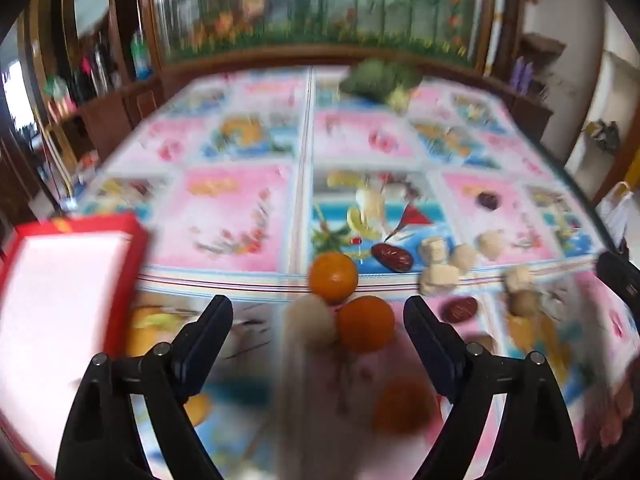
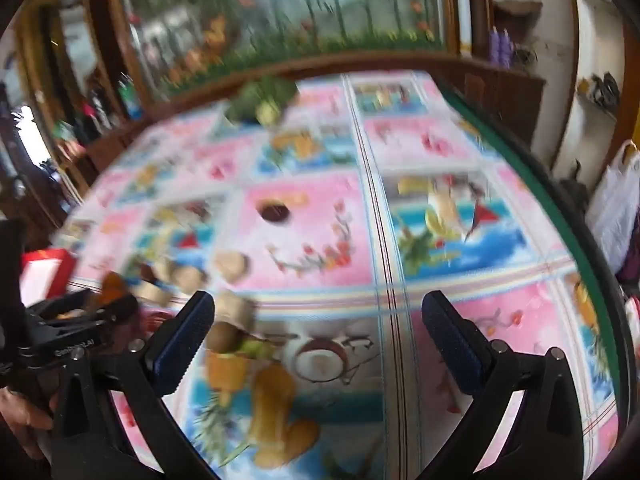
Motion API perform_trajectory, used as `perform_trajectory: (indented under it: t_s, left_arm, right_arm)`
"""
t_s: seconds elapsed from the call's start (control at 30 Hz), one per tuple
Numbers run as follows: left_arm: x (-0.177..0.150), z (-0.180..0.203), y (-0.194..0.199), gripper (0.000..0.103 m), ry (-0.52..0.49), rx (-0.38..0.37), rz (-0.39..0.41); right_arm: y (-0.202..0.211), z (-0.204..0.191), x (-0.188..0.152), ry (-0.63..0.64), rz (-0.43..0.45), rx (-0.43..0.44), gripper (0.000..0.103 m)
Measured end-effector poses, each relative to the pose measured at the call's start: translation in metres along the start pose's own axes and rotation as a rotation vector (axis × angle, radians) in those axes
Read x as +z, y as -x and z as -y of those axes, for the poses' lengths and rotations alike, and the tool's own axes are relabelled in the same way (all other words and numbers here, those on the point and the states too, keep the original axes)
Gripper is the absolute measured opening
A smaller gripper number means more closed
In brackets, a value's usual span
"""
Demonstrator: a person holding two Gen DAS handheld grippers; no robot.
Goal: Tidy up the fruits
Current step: 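Move the left tool toward one orange while the right tool approaches another orange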
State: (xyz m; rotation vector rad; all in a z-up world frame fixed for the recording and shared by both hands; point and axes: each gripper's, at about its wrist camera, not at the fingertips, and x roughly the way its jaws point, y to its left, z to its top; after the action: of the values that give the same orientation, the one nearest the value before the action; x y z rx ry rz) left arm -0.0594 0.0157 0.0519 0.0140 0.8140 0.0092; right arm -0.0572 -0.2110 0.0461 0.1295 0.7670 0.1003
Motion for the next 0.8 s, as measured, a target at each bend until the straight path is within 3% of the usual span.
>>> perform_trajectory:
  t_s: [0.07, 0.2, 0.7, 0.8]
  left_arm:
    - [-0.009, -0.003, 0.026, 0.094, -0.020, 0.055, 0.057]
    - [-0.019, -0.013, 0.053, 0.097, -0.040, 0.057, 0.112]
    - [-0.042, -0.050, 0.081, 0.101, -0.055, 0.172, 0.193]
    - [-0.042, -0.060, 0.080, 0.101, -0.030, 0.164, 0.184]
  right_arm:
    - [0.017, -0.002, -0.002, -0.015, 0.038, 0.053, 0.103]
    - [0.028, -0.018, -0.006, -0.004, 0.041, 0.132, 0.103]
    - [0.018, -0.112, -0.044, 0.161, -0.134, 0.340, 0.103]
    - [0.006, -0.138, -0.051, 0.218, -0.189, 0.357, 0.083]
